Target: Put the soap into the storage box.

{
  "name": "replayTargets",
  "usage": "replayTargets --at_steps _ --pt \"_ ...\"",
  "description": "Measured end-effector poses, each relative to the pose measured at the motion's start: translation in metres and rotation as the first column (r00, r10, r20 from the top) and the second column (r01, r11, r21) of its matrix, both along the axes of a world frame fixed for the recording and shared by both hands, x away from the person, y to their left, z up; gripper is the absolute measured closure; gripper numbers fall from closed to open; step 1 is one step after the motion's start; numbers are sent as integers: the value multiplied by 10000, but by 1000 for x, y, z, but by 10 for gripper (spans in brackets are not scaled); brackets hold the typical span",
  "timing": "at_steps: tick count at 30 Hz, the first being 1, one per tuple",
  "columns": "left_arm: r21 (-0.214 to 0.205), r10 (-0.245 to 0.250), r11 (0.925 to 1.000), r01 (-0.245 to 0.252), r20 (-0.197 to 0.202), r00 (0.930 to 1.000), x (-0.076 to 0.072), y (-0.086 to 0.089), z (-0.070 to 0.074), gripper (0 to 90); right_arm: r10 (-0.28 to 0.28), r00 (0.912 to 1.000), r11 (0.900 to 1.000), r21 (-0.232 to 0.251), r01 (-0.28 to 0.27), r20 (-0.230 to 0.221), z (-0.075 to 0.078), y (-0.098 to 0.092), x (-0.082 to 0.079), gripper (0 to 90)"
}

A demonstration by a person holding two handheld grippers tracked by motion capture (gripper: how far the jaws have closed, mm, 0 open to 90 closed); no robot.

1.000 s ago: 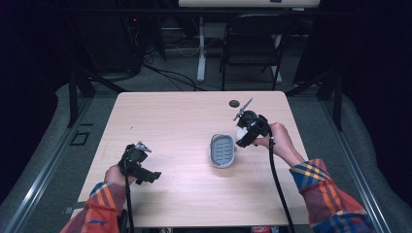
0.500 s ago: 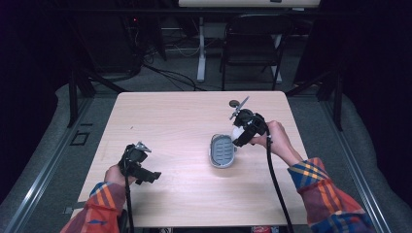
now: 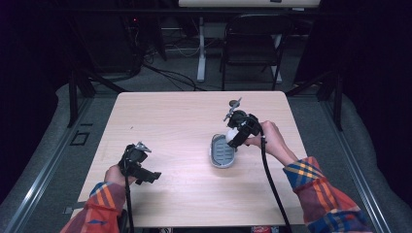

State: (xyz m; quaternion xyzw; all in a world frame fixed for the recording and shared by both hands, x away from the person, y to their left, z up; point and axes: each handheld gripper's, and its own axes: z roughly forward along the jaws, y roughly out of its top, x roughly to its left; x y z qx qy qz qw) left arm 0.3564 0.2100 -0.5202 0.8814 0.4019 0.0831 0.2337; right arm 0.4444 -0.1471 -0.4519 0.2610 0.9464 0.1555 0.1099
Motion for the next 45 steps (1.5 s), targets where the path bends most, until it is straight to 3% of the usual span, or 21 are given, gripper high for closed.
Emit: replayTargets --at_steps 23,45 --pt "-22 -5 10000 5 -1 10000 0 0 -1 49 513 9982 9982 -282 -523 -324 -18 28 0 240" --pt "1 -22 10000 22 34 10000 -1 0 0 50 640 9957 9956 -635 -683 -667 -43 35 2 239"
